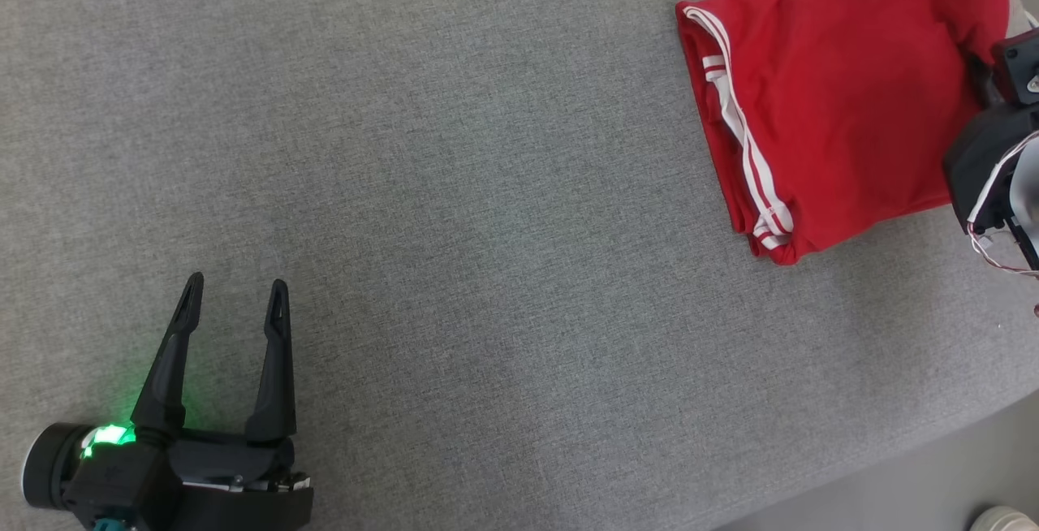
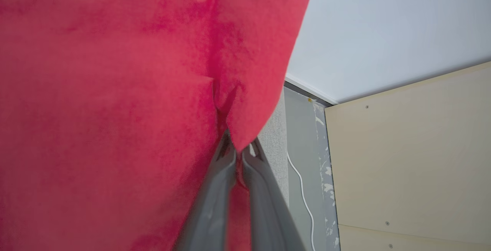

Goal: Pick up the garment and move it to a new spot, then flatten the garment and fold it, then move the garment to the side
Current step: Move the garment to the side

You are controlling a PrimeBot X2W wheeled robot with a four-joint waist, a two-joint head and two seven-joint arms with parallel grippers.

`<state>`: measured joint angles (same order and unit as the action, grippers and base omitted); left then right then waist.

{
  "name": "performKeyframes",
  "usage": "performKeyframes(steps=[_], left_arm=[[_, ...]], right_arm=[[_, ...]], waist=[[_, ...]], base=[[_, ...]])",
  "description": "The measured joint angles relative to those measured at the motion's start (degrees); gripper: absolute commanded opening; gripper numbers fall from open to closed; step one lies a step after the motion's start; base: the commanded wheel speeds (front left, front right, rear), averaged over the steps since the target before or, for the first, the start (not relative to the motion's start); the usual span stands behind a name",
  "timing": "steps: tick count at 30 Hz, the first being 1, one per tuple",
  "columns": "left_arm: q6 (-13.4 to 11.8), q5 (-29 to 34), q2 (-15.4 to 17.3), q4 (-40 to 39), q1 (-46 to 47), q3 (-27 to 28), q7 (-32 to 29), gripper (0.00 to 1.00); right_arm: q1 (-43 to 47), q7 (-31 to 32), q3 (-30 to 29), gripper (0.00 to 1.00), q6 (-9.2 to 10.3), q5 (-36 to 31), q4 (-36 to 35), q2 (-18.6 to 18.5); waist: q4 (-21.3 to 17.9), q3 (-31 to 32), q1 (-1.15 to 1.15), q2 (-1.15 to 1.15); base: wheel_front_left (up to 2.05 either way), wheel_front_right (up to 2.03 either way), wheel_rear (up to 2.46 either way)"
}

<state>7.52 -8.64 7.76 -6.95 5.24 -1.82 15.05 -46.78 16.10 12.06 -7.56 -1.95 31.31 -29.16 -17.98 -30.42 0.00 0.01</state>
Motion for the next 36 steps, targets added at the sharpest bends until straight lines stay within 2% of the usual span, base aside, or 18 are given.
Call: performKeyframes(steps=[9,18,19,20,21,22,30,36], left_arm=[[0.0,0.0,0.1,0.0,0.0,-0.2,0.0,1.00],[0.0,-0.2,0.2,0.7,-0.1,-0.4,0.0,1.00],[0.0,-0.2,0.1,0.8,-0.2,-0.4,0.0,1.00],[0.0,-0.3,0.1,0.9,-0.2,-0.5,0.0,1.00],[0.0,-0.4,0.0,0.9,-0.2,-0.5,0.0,1.00],[0.0,-0.4,0.0,1.0,-0.3,-0.5,0.0,1.00],[0.0,-0.7,-1.0,2.1,-0.5,-0.9,0.0,1.00],[0.0,-1.1,-2.2,2.6,-1.9,0.0,0.0,1.00]], right_arm=[[2.8,0.0,-5.3,0.00,0.00,-6.6,-4.5,0.7],[5.8,0.5,-10.2,0.00,0.00,-12.1,-8.1,3.3],[6.1,0.5,-10.5,0.05,0.00,-12.5,-8.2,3.4],[6.3,0.4,-10.8,0.15,0.00,-12.8,-8.5,3.5],[6.6,0.0,-11.1,0.49,0.00,-13.0,-8.8,3.7],[6.9,-0.5,-11.2,1.00,0.00,-13.3,-9.1,3.8],[7.8,-3.1,-12.8,1.00,0.00,-14.8,-10.3,4.4],[9.2,-8.1,-10.0,1.00,0.00,-12.6,-9.7,4.8]], waist=[[-0.3,0.0,0.00,0.00],[-0.3,1.1,0.00,0.00],[-0.3,1.3,0.00,0.00],[-0.2,1.5,0.00,0.00],[-0.2,1.7,0.00,0.00],[-0.1,1.9,0.00,0.00],[0.8,4.3,-0.01,-0.01],[2.1,7.2,-0.01,-0.01]], base=[[0.00,0.00,0.00],[0.00,0.00,0.00],[0.00,0.00,0.00],[0.00,0.00,0.00],[0.00,0.00,0.00],[0.00,0.00,0.00],[0.00,0.00,0.00],[0.00,0.00,0.00]])
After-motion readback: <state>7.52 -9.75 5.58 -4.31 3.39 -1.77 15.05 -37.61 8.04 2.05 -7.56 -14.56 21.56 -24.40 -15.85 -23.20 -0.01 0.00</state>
